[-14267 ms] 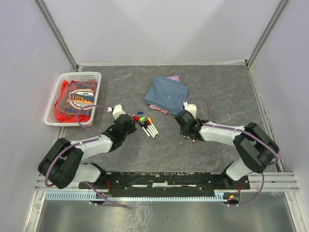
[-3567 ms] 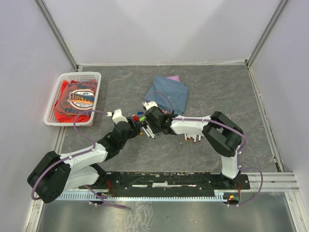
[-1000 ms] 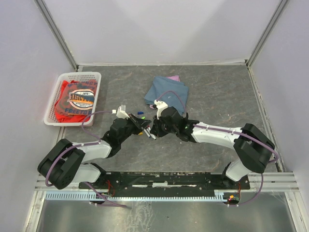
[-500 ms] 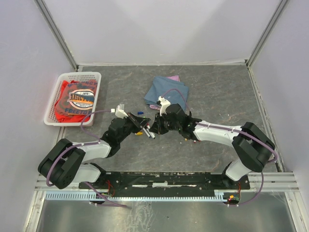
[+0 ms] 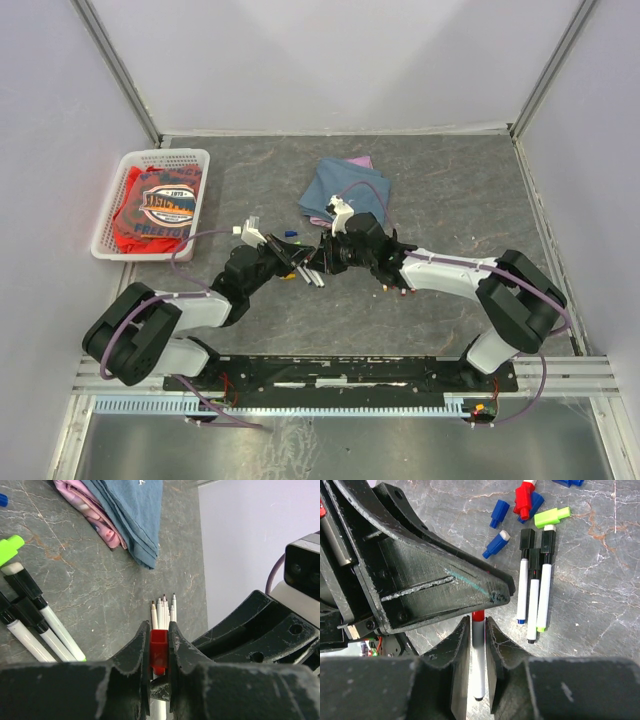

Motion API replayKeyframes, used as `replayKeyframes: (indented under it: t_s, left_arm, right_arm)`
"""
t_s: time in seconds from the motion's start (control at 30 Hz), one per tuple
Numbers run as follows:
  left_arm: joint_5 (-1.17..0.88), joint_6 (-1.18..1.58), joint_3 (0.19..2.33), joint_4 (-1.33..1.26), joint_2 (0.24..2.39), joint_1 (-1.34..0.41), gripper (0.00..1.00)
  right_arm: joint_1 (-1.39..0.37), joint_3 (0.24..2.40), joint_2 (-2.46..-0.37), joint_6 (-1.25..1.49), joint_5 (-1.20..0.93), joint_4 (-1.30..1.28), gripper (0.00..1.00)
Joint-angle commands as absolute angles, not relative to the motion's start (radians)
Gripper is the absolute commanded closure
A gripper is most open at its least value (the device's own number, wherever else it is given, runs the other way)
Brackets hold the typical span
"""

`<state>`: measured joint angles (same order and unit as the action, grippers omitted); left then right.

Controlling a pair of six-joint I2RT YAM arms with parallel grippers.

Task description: Open the pen caps

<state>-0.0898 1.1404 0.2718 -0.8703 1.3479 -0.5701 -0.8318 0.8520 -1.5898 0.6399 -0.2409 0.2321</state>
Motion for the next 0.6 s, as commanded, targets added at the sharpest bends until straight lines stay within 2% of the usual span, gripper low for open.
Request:
replayKeyframes:
  t_s: [0.0,0.1,0.43,0.53,0.57]
  left_arm:
    - [-0.123,1.192,0.269,-0.955,1.361,-0.574,0.97]
    - [-0.120,1.196,0.268,-0.960,1.365,-0.574,0.97]
    - [-0.098,1.191,0.290,-0.948,1.362,-0.559,0.97]
    - [-0.081,1.173,0.304,-0.924,1.360,-0.554,0.97]
    - [-0.066,1.160,0.312,-0.903,1.357,-0.554,0.97]
  right_arm:
    - [-0.824,0.850,-1.603,0.653,-0.263,0.315,0.76]
    - [-0.821,0.850,-1.607,0.655,-0.267,0.315,0.82]
    - [-0.816,0.819,-1.593,0.654,-0.271,0.309,0.83]
    - [-0.816,0.825,-1.596,0.640,-0.268,0.281,0.98]
    - [-0.816,0.830,-1.598,0.631,-0.262,0.267,0.99]
